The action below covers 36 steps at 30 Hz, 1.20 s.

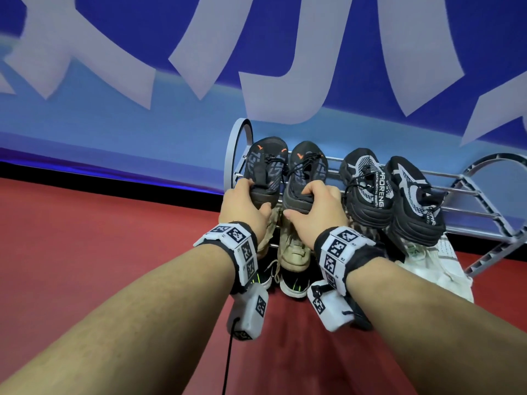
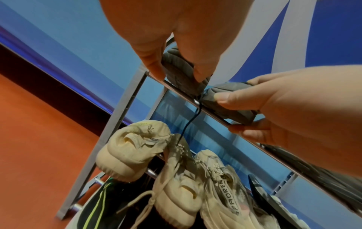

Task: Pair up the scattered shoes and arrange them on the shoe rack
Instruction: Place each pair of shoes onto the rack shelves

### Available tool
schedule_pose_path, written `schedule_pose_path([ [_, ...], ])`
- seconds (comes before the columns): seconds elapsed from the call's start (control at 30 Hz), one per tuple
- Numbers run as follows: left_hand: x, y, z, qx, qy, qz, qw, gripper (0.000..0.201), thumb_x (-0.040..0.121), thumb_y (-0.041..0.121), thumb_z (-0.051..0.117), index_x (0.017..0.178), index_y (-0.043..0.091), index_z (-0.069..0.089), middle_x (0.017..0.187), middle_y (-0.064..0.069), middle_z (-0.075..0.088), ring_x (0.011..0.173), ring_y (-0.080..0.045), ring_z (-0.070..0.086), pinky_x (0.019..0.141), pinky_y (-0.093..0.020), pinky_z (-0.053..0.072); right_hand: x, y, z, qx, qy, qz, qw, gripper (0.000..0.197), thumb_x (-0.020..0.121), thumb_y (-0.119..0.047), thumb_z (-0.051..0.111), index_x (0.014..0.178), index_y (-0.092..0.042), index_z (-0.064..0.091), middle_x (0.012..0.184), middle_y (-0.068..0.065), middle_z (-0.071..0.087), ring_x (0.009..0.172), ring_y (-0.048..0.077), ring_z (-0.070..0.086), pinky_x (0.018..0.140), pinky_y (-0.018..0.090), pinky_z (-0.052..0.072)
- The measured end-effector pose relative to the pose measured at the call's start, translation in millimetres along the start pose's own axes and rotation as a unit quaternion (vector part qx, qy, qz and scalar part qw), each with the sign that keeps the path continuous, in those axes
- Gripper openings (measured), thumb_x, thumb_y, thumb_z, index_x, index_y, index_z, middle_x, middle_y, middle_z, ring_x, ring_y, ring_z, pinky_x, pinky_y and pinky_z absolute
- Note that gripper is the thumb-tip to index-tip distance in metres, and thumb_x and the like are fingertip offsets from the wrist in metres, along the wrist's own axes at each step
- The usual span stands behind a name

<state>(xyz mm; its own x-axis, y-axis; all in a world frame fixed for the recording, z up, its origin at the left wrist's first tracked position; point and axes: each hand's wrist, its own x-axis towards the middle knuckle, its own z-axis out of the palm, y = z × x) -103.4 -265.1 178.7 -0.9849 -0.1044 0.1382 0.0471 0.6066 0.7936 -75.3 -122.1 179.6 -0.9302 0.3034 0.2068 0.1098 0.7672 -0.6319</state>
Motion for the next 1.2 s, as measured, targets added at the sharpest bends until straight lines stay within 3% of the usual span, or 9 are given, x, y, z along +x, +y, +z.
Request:
schedule_pose_path([
  [0.17, 0, -4, -1, 0.011, 0.001, -0.037, 0.999, 0.032, 0.085, 0.024, 0.065, 0.110, 0.018, 0.046, 0.112, -0.012, 0.056, 0.083, -0.028, 0.060, 0.075, -0.034, 0.049, 1, -9, 5, -0.003, -0.024, -0.035, 0.999, 0.043, 0.077, -0.039, 0.076, 0.108, -0.027, 0.049, 0.115, -0.003, 0.045, 0.079, 0.016, 0.052, 0.075, 0.029, 0.043],
  [0.27, -2, -1, -2, 0.043, -0.012, -0.044, 0.998, 0.035, 0.085, 0.027, 0.065, 0.114, 0.018, 0.046, 0.117, -0.012, 0.051, 0.082, -0.030, 0.058, 0.074, -0.033, 0.047, 2, -8, 3, -0.014, -0.045, -0.039, 0.998, 0.048, 0.078, -0.039, 0.075, 0.115, -0.026, 0.048, 0.118, 0.001, 0.048, 0.089, 0.018, 0.055, 0.082, 0.031, 0.047],
  [0.37, -8, 14, -2, 0.072, 0.015, -0.083, 0.994, 0.041, 0.082, 0.026, 0.067, 0.116, 0.020, 0.046, 0.122, -0.011, 0.037, 0.092, -0.034, 0.056, 0.076, -0.036, 0.047, 3, -6, -7, -0.018, -0.064, -0.044, 0.997, 0.055, 0.080, -0.040, 0.073, 0.125, -0.025, 0.045, 0.125, 0.002, 0.050, 0.106, 0.020, 0.055, 0.088, 0.031, 0.045],
  [0.47, -18, 37, 1, 0.130, 0.057, -0.107, 0.984, 0.050, 0.074, 0.028, 0.070, 0.114, 0.018, 0.041, 0.124, -0.012, 0.034, 0.107, -0.035, 0.046, 0.088, -0.043, 0.047, 2, -4, -24, -0.028, -0.061, -0.037, 0.997, 0.054, 0.082, -0.035, 0.067, 0.129, -0.023, 0.043, 0.127, 0.004, 0.049, 0.102, 0.021, 0.056, 0.087, 0.031, 0.045],
  [0.6, -35, 69, 7, 0.138, 0.073, -0.059, 0.986, 0.051, 0.072, 0.026, 0.067, 0.114, 0.018, 0.040, 0.124, -0.011, 0.035, 0.112, -0.034, 0.040, 0.095, -0.043, 0.040, -3, 9, -56, -0.037, -0.026, -0.018, 0.999, 0.044, 0.084, -0.017, 0.057, 0.126, -0.020, 0.046, 0.125, 0.005, 0.047, 0.087, 0.016, 0.050, 0.081, 0.028, 0.041],
  [0.77, -58, 99, 23, 0.083, -0.015, 0.023, 0.996, 0.028, 0.080, 0.025, 0.059, 0.106, 0.020, 0.050, 0.120, -0.007, 0.038, 0.111, -0.031, 0.039, 0.091, -0.042, 0.039, -11, 31, -97, -0.048, 0.030, -0.021, 0.998, 0.033, 0.082, -0.019, 0.060, 0.115, -0.021, 0.053, 0.116, 0.001, 0.055, 0.089, 0.015, 0.053, 0.082, 0.029, 0.045],
  [0.9, -72, 114, 45, 0.051, -0.068, 0.075, 0.994, 0.019, 0.082, 0.025, 0.056, 0.100, 0.020, 0.054, 0.117, -0.004, 0.042, 0.111, -0.030, 0.041, 0.091, -0.042, 0.042, -15, 51, -121, -0.057, 0.068, 0.004, 0.996, 0.030, 0.079, -0.020, 0.060, 0.108, -0.022, 0.054, 0.111, 0.004, 0.055, 0.093, 0.022, 0.055, 0.084, 0.033, 0.047],
  [1.03, -80, 123, 74, 0.051, -0.110, 0.115, 0.986, 0.022, 0.083, 0.025, 0.058, 0.104, 0.021, 0.055, 0.119, -0.004, 0.044, 0.111, -0.029, 0.044, 0.093, -0.043, 0.043, -21, 72, -136, -0.110, 0.092, 0.063, 0.988, 0.039, 0.077, -0.028, 0.064, 0.114, -0.024, 0.053, 0.120, 0.007, 0.048, 0.116, 0.032, 0.042, 0.097, 0.040, 0.038],
  [1.2, -85, 123, 109, 0.062, -0.143, 0.136, 0.978, 0.045, 0.082, 0.028, 0.062, 0.124, 0.023, 0.048, 0.131, -0.003, 0.041, 0.117, -0.031, 0.044, 0.099, -0.044, 0.042, -26, 101, -133, -0.151, 0.106, 0.120, 0.976, 0.063, 0.066, -0.043, 0.072, 0.121, -0.032, 0.043, 0.122, 0.005, 0.035, 0.116, 0.033, 0.038, 0.096, 0.045, 0.036],
])
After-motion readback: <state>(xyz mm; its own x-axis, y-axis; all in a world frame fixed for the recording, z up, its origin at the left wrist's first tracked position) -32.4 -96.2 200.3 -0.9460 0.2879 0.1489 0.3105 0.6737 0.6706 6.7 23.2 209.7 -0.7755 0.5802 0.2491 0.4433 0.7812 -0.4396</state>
